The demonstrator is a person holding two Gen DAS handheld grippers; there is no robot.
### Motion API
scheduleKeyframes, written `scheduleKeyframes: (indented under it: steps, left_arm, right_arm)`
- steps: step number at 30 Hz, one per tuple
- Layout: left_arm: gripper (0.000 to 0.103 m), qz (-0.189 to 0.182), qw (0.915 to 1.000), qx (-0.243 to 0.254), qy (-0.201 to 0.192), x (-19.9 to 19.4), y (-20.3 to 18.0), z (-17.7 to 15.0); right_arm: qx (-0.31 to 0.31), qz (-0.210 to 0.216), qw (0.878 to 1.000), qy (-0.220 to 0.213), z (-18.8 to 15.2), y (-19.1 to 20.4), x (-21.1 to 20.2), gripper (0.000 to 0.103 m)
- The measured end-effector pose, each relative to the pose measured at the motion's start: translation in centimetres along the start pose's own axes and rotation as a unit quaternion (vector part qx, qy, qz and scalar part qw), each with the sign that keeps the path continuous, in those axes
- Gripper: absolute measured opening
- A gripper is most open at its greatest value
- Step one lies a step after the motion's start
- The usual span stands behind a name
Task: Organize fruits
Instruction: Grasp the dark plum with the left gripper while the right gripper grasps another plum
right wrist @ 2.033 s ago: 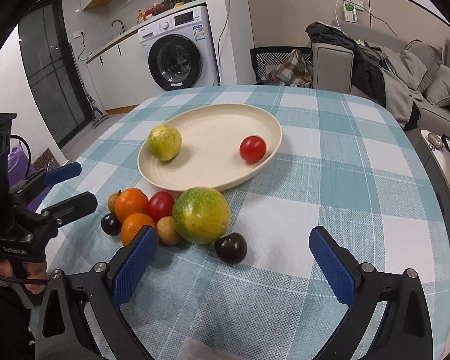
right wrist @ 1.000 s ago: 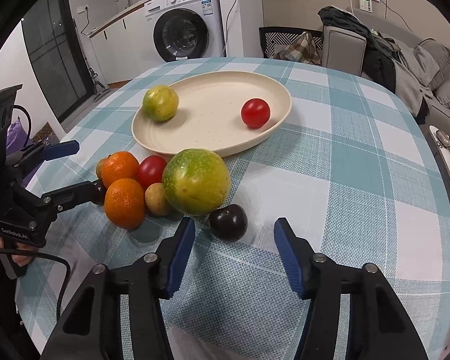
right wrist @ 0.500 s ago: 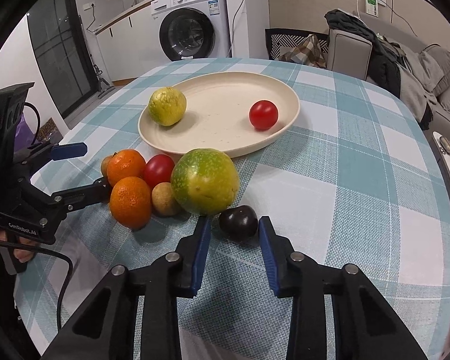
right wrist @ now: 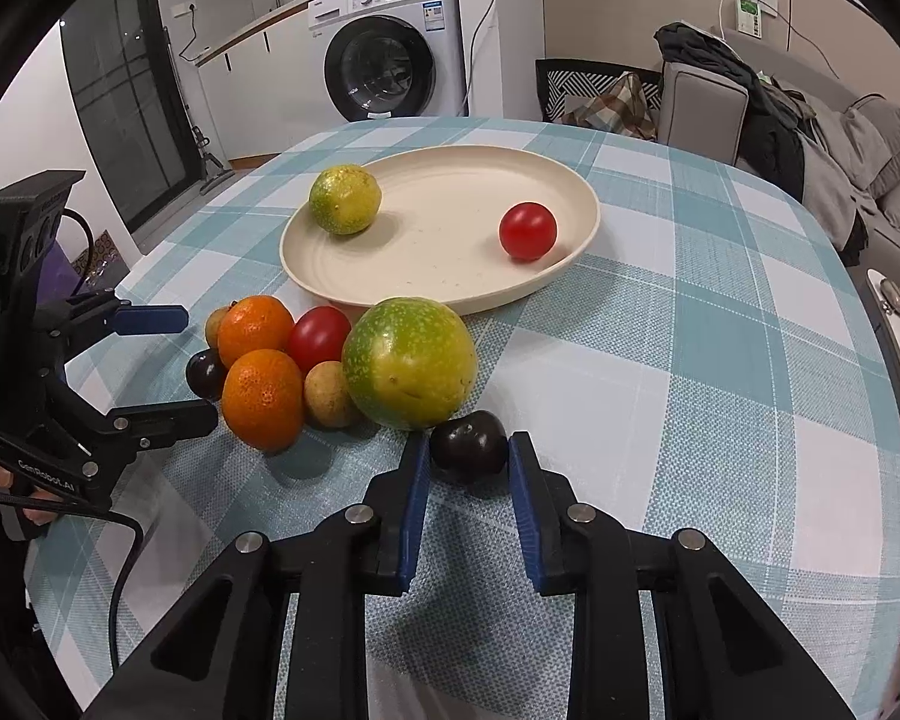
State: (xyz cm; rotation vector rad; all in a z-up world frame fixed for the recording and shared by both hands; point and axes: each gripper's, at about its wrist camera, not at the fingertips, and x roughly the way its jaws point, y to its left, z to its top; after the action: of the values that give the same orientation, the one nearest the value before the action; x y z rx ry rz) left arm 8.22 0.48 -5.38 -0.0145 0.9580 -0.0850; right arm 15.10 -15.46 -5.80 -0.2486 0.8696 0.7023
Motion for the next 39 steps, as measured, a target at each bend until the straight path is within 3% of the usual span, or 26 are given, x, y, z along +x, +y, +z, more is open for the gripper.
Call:
scheduleKeyframes:
  steps: [6, 14, 17, 39]
  left_arm:
    - [0.07, -0.004, 0.9998, 0.02, -0.001, -0.3, -0.8, -0.2]
    - [0.033, -0.026, 0.9988, 0.039, -0.011, -0.9, -1.6, -0.3]
    - [0.024, -0.039, 0.9985, 0.037, -0.013, -1.1, -1.5, -0.4]
    - [0.023, -0.041, 0.9978, 0.044, -0.028, -2.3, -1.8, -0.3]
  right_arm:
    - [0.001, 0.0, 1.0, -0.002, 0.0, -0.1, -0.1, 0.027]
    - [0.0, 0.005, 1.0, 0.001, 0.0, -0.3, -0.2, 0.027]
    - [0.001, 0.006, 1.0, 0.003, -0.1, -0.3, -0.1, 0.027]
    - [-0.004, 0.0, 1.0, 0.0, 0.0, -0.2, 0.2, 0.027]
